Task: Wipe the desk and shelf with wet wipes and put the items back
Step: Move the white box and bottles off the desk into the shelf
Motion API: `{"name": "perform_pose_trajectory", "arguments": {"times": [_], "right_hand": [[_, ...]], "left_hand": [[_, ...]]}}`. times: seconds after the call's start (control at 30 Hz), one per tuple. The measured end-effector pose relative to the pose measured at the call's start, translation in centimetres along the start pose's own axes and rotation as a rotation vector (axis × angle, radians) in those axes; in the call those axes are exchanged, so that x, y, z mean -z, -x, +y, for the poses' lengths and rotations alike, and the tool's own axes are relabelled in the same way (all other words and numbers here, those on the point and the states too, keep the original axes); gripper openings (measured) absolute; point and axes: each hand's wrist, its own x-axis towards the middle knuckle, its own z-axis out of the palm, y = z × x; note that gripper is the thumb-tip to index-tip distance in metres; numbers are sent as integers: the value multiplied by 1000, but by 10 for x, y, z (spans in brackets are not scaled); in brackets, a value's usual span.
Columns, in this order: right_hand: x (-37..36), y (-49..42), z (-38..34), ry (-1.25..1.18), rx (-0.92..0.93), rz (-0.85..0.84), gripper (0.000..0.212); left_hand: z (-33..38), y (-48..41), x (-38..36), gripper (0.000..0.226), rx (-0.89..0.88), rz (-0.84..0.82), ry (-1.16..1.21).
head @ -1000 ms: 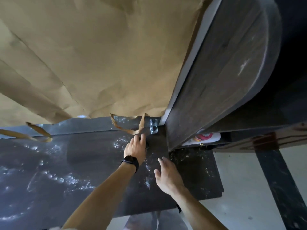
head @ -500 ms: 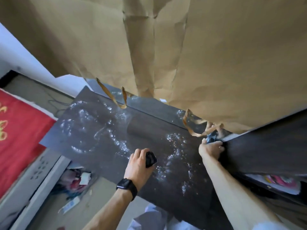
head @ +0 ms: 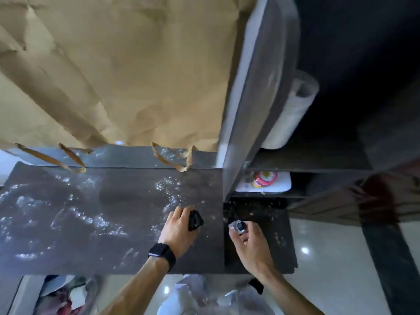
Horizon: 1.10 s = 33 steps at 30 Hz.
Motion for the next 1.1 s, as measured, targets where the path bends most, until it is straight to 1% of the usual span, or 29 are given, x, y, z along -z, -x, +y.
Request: {"name": "perform_pose_trajectory", "arguments": {"times": [0.07, 0.17, 0.23, 0.37, 0.43, 0.53, 0.67, 0.77, 0.87, 0.93, 1.0, 1.1], "right_hand": [[31, 26, 41, 42, -78, -2, 26], [70, 58, 98, 40, -139, 86, 25], [91, 71, 132, 23, -174, 138, 26], [133, 82, 173, -27, -212, 197, 27], [151, 84, 185, -47, -193, 206, 23], [174, 85, 201, -82, -190, 246, 20], [193, 87, 215, -91, -168, 286, 22], [200, 88, 220, -81, -117, 280, 21], [198, 85, 217, -47, -58, 224, 26], [194, 77, 209, -30, 4, 228, 32], [188, 63, 200, -10, 42, 238, 39], [179, 32, 176, 32, 62, 244, 44]], "left_hand": [[46, -5, -20, 56, -132, -42, -25], [116, -11, -50, 64, -350, -73, -78], [163, -18, -64, 65, -456, -86, -116], [239, -42, -85, 65, -603, -6, -278], [267, -57, -94, 64, -593, 9, -376], [290, -83, -106, 64, -511, 1, -557], [302, -111, -116, 56, -436, -38, -631], [314, -126, -119, 54, -378, -61, -605], [321, -135, -117, 66, -364, -86, -560], [324, -132, -115, 71, -361, -64, -544], [322, -116, -113, 68, -373, 2, -505], [302, -68, -107, 59, -390, 66, -366]]}}
